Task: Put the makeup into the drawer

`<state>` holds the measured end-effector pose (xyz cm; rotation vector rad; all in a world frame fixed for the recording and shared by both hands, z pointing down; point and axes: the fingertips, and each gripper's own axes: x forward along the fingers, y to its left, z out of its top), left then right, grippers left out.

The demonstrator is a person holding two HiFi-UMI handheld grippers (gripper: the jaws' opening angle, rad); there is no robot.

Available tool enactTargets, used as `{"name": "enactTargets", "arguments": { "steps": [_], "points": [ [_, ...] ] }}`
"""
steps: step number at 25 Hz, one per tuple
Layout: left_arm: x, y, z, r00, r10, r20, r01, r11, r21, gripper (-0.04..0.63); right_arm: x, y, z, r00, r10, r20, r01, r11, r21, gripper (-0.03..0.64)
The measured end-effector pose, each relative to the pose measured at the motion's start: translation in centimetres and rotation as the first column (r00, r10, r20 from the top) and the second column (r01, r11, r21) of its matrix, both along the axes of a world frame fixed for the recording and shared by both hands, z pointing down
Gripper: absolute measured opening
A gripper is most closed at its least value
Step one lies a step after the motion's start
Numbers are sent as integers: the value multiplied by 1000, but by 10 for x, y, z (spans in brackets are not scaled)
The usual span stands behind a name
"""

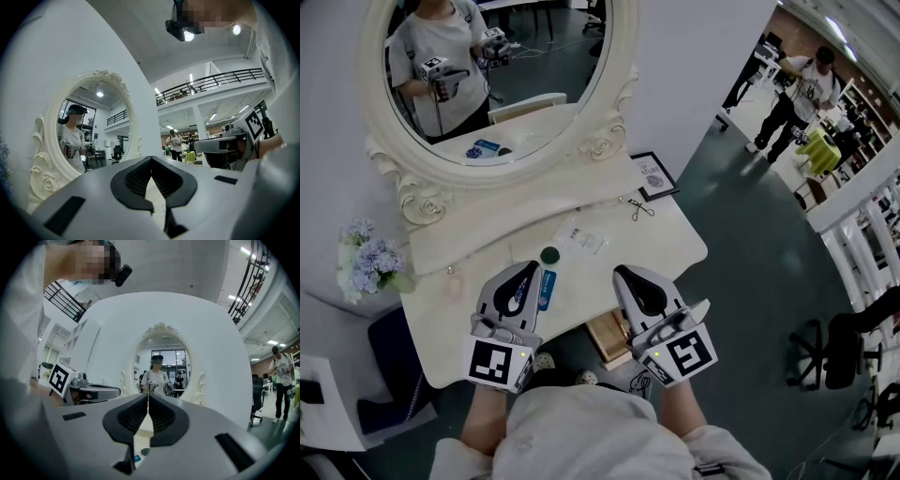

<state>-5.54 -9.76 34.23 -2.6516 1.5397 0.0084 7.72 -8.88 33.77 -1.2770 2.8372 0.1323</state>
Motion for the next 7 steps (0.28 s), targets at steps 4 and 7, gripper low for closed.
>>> {"name": "enactTargets", "arguments": {
  "steps": [4,7],
  "points": [
    [0,1,4,1000,1,7,-1,1000,-29,15,-1,0,0,1000,-3,-4,3,1000,1,23],
    [1,0,-6,1000,-5,-17,5,1000,25,15,-1,1,0,1000,-5,-4,5,1000,2,23]
  ]
}}
